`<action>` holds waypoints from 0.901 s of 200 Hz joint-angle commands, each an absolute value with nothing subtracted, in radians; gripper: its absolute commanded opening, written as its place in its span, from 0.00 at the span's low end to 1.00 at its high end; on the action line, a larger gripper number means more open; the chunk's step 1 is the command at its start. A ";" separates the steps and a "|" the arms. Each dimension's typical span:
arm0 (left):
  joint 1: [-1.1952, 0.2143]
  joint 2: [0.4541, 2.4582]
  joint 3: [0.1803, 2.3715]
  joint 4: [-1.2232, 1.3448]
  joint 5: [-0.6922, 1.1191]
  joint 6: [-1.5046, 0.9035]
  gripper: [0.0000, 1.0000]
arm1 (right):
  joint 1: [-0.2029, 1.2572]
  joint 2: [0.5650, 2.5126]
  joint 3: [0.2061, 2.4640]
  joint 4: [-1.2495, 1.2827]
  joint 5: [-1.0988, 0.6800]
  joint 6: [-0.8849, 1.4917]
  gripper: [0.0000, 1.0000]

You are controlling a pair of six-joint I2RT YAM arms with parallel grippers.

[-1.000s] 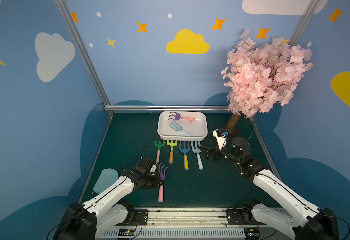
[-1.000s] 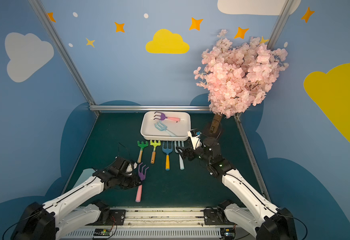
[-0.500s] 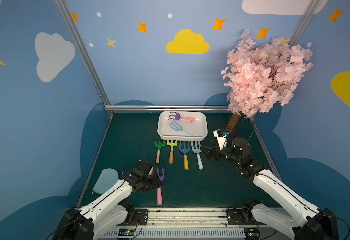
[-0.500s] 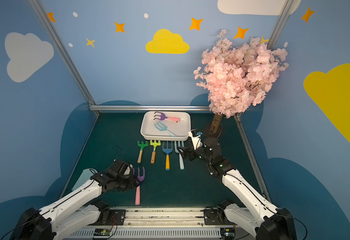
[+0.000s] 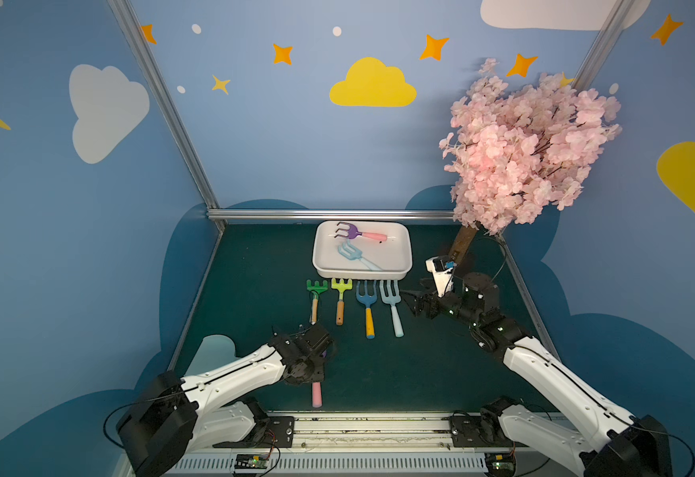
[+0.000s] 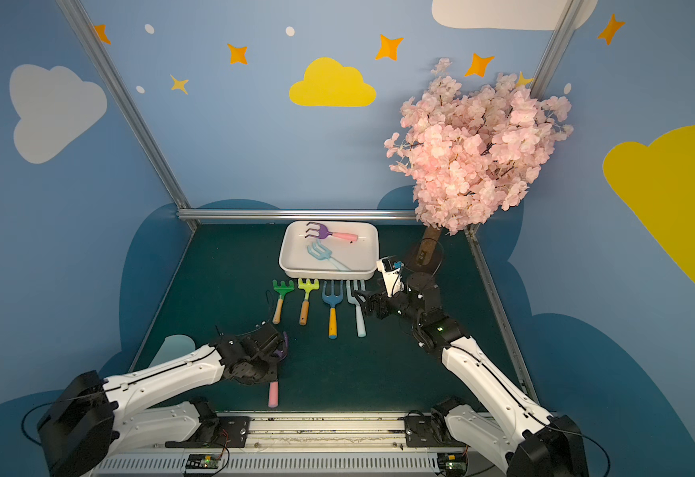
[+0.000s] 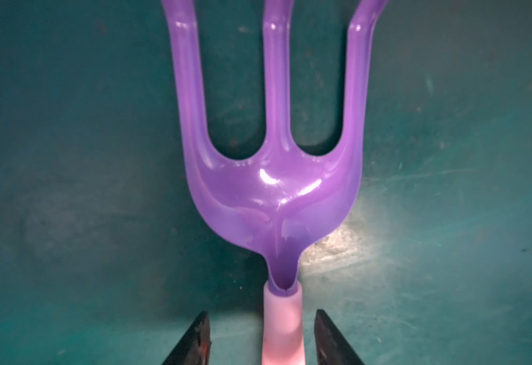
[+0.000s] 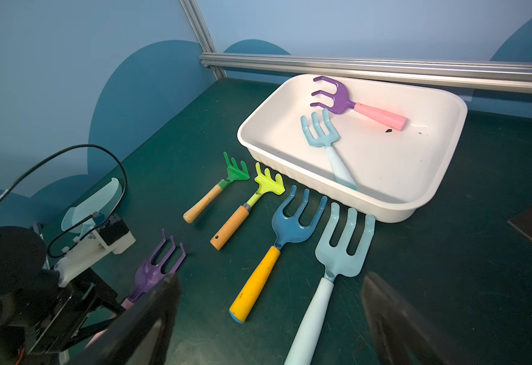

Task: Take the hand rake out of the storage box
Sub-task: Place the rake at the center of the board.

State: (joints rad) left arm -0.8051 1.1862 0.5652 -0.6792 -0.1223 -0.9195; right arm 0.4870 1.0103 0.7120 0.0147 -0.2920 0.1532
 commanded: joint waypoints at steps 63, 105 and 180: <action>-0.816 1.295 0.579 -0.665 -0.183 -0.945 0.33 | 0.459 0.983 0.676 0.014 -0.262 0.170 0.93; -0.816 1.345 0.602 -0.681 -0.206 -0.939 0.28 | 0.449 1.015 0.676 0.034 -0.287 0.166 0.93; -0.805 1.358 0.654 -0.729 -0.239 -0.911 0.52 | 0.451 1.326 0.875 -0.026 -0.339 0.136 0.93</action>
